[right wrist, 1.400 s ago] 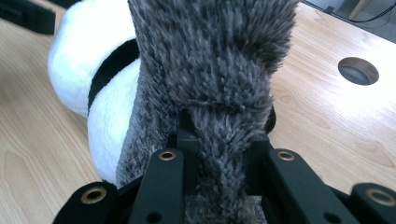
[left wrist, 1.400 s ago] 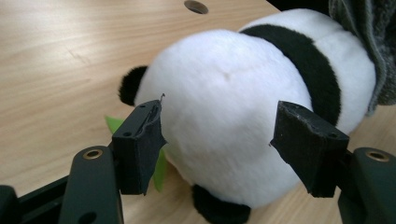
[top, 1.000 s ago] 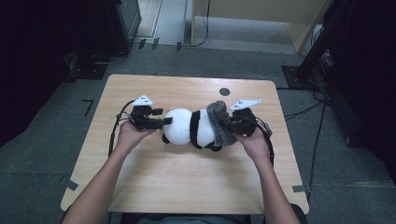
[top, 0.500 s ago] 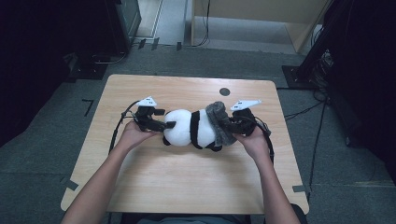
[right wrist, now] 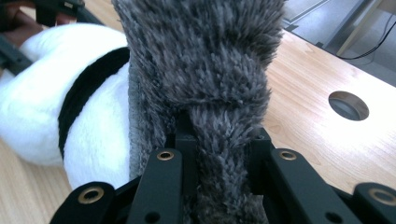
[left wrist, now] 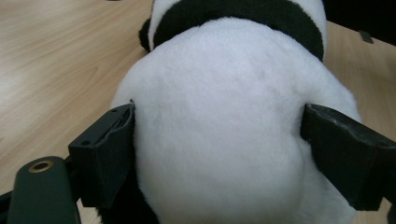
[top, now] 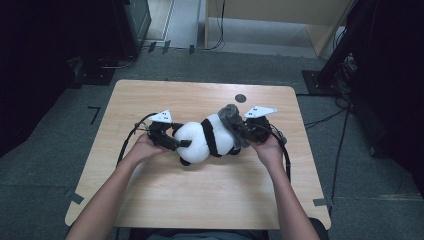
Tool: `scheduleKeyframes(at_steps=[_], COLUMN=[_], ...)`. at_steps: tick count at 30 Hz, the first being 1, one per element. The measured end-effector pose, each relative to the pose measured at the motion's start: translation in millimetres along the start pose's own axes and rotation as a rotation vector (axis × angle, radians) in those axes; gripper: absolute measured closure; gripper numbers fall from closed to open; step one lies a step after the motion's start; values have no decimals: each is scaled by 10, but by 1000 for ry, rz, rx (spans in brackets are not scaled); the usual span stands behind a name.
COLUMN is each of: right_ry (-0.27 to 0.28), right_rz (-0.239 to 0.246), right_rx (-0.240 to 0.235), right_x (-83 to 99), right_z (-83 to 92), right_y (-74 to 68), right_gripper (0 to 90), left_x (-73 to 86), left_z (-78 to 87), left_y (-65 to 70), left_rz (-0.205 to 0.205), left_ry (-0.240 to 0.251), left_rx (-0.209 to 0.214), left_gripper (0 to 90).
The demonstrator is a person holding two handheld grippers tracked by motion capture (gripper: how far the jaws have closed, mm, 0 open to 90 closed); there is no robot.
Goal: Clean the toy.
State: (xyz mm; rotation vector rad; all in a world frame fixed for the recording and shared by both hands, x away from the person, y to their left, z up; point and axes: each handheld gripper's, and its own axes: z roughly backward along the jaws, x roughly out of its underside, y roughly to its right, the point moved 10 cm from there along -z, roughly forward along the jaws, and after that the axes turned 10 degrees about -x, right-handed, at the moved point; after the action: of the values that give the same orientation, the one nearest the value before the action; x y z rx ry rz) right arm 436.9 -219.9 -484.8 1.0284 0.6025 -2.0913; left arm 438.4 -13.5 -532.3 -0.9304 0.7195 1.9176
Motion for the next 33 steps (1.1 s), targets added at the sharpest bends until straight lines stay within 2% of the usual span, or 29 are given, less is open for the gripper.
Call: scheduleKeyframes(at_steps=[2,4,6,8,9,12,15,18,22,23,26,29,31,33], right_ry=[8,21,28,44,50,55,43,71,126,130,113,90,77,68], right_rz=[-11,-22,-43,-65,-76,-111,-103,-97,-114,-113,-86,-69,-65,-69], right_rx=[0,-3,-9,-17,-15,-19,7,11,-43,-62,-100,-158,-182,-194], right_x=[-2,-8,-9,-28,-38,-78,-140,-260,-467,-505,-575,-617,-631,-632], right_z=[-2,0,18,48,67,134,229,359,479,471,384,253,157,70], right_y=[10,26,38,51,60,67,56,-5,-197,-267,-494,-754,-899,-1009], right_gripper=[748,748,747,747,747,749,752,754,754,754,754,755,755,756], left_x=[6,11,20,20,21,-7,-59,-154,-288,-313,-377,-414,-423,-422], left_z=[12,33,57,86,99,142,178,253,333,346,372,379,374,367], left_y=[21,47,69,90,103,150,197,215,203,207,241,267,272,276], left_rz=[0,-7,-18,3,-4,24,75,130,189,205,266,271,306,319], left_ry=[-12,-18,-4,-4,0,-2,-8,17,55,68,108,127,128,138], left_rx=[9,16,1,-10,-22,-43,-53,-72,-163,-169,-187,-247,-257,-269], left_gripper=[175,273,371,450,480,562,602,623,622,622,621,619,618,616])
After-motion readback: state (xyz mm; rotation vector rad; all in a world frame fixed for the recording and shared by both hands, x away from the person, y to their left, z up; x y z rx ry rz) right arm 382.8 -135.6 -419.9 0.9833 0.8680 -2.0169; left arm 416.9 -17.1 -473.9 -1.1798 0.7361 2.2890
